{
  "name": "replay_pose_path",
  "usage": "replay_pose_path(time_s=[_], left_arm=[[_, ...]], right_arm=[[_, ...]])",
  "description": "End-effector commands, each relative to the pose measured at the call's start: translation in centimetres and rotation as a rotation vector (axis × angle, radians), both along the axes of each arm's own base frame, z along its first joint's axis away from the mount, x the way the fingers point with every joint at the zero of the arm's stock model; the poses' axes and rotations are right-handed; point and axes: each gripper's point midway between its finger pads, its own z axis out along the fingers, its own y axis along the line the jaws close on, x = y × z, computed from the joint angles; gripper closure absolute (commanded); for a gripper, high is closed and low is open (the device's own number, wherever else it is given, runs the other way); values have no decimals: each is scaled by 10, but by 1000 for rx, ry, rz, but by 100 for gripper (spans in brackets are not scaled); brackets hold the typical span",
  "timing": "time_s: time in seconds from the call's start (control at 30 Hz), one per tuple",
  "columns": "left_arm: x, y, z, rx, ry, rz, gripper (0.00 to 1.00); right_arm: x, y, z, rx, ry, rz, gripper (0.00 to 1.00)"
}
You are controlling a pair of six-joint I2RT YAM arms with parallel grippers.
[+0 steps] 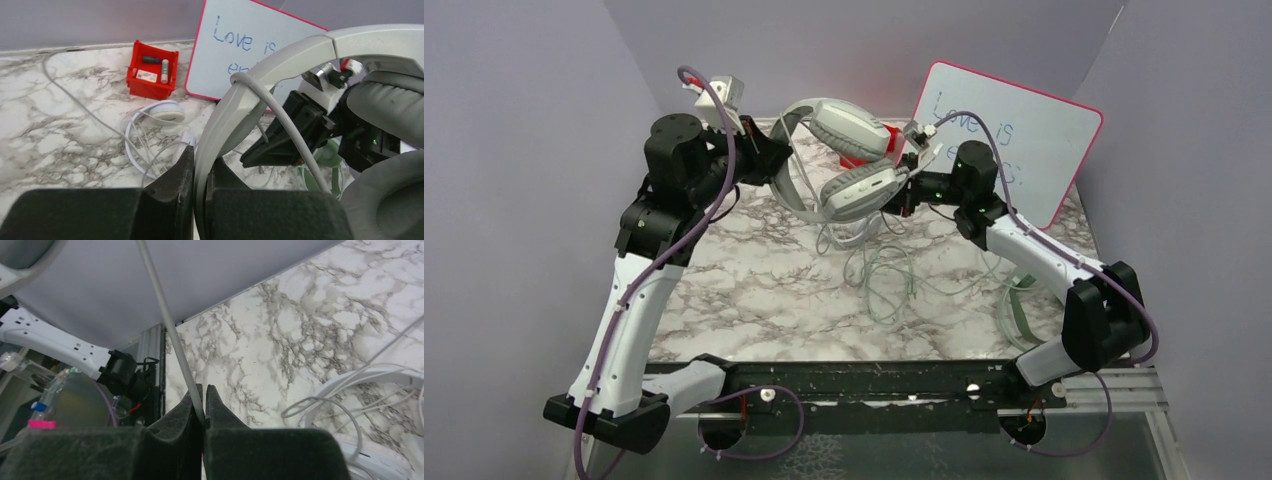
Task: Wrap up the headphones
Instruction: Wrap the headphones cable around the headphones.
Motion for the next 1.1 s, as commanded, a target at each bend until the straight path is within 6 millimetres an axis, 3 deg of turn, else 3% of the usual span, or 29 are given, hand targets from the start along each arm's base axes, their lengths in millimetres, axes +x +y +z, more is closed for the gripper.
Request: replay_pose_path(time_s=[0.0,0.23,0.43,0.5,0.83,1.07], left_arm=[[15,42,77,-114,-146,276,100],[32,67,83,-76,-140,430,100],[42,76,83,-51,-140,495,100],[43,78,84,-51,-144,504,100],[58,97,84,37,-155,618,100],[68,109,75,93,-140,690,100]], right_arm=[[-21,9,12,128,49,87,94],[-44,33,0,163,80,124,91],[-62,42,-10,224,104,122,89],[-65,45,-17,221,121,118,92],[-98,46,-43,191,169,141,94],[-128,48,-44,173,174,183,92]])
